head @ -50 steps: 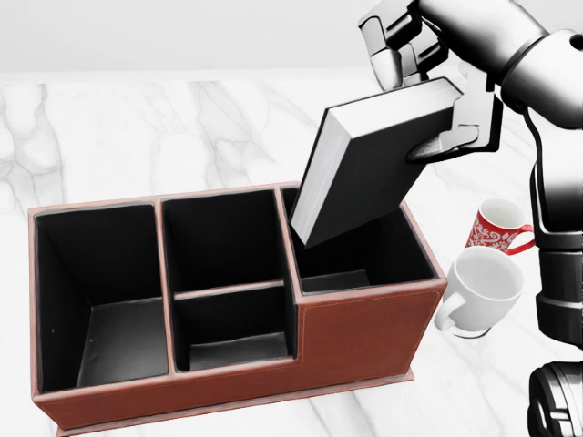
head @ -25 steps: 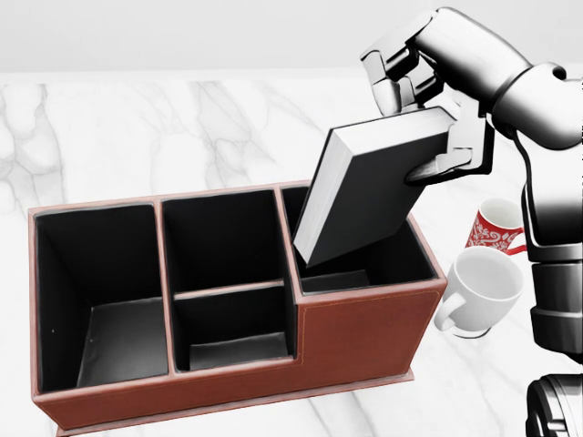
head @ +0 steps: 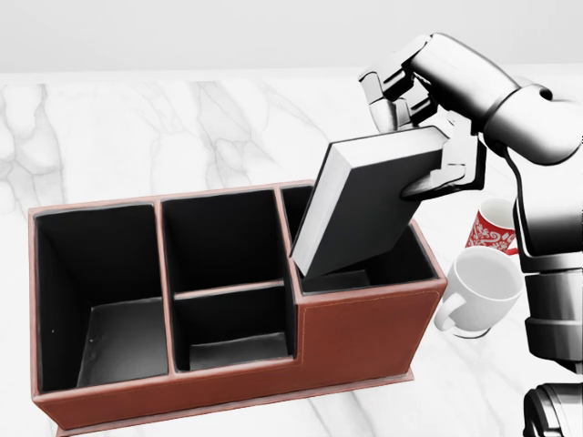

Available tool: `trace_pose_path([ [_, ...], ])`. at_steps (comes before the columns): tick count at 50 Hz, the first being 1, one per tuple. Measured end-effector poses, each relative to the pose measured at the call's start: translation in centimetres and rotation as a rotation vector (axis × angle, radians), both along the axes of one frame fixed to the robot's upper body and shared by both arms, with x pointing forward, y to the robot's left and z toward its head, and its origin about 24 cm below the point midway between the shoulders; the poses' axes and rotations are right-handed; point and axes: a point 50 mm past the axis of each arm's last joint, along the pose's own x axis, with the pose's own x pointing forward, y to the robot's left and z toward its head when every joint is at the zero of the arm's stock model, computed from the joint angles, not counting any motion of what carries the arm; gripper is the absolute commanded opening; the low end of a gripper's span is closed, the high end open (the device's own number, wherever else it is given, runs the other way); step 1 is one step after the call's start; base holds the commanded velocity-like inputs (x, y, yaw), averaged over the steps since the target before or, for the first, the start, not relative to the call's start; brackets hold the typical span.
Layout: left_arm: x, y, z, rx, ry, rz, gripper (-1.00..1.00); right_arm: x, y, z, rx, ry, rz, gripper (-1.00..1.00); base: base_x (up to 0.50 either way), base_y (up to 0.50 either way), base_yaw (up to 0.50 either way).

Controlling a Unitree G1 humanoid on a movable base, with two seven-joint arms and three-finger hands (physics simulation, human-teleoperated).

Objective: Pick up the book and place it in the right compartment of the caddy.

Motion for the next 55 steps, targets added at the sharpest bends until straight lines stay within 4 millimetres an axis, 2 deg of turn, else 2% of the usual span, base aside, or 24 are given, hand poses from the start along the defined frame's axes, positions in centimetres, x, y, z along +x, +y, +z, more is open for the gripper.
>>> trace_pose_path([
  [13,0.0,0.0,-0.1,0.0,0.002,0.0,1.0,0.2,-0.2,-0.9,0.007,0.029,-0.009,-1.0,0.0,0.0,0.0],
  [23,0.0,0.0,-0.1,-0.001,0.006,-0.001,1.0,-0.1,-0.4,0.2,-0.012,-0.004,-0.011,-1.0,0.0,0.0,0.0],
  [35,0.0,0.0,-0.2,-0.001,0.007,-0.001,1.0,0.0,-0.5,0.5,-0.026,-0.011,-0.021,-1.0,0.0,0.0,0.0],
  [55,0.0,0.0,-0.1,-0.002,0.005,0.0,1.0,1.2,-1.2,-1.2,0.018,0.06,-0.082,-1.0,0.0,0.0,0.0],
])
